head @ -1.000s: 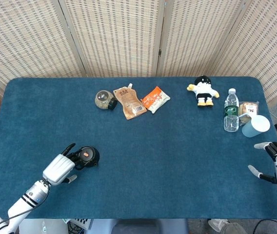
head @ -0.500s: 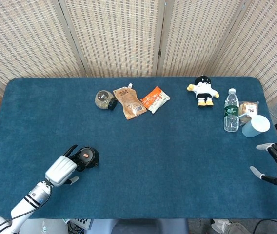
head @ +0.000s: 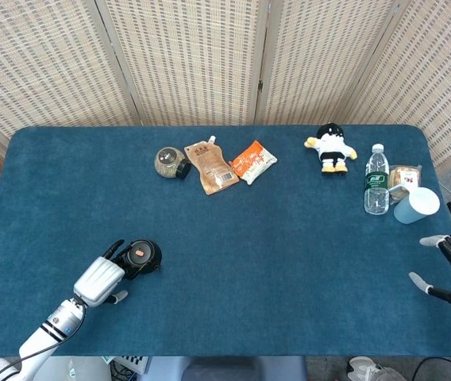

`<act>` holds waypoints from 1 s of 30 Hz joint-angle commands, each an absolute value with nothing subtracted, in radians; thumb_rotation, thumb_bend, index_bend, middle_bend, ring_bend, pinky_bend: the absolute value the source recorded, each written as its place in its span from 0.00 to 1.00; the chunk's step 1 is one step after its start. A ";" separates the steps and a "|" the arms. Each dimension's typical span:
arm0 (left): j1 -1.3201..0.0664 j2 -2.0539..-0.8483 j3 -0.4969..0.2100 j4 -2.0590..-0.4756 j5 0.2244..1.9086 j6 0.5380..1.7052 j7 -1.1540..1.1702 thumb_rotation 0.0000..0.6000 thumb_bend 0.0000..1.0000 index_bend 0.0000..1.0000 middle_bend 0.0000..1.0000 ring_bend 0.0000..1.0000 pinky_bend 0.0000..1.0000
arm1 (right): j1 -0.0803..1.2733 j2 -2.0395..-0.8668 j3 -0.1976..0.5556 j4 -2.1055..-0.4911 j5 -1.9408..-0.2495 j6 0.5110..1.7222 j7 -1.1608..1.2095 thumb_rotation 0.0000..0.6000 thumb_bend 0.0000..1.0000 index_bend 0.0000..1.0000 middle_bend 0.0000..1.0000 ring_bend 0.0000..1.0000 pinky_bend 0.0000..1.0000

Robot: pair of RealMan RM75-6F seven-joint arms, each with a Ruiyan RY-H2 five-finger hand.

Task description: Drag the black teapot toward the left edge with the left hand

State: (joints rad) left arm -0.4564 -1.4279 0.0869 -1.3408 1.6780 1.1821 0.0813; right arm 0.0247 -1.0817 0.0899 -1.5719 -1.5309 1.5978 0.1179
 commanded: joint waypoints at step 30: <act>-0.437 -1.482 0.015 -1.427 1.538 1.182 -0.135 1.00 0.11 0.89 0.99 0.77 0.01 | 0.023 -1.093 0.096 -1.549 -1.515 1.586 0.136 1.00 0.15 0.36 0.37 0.27 0.08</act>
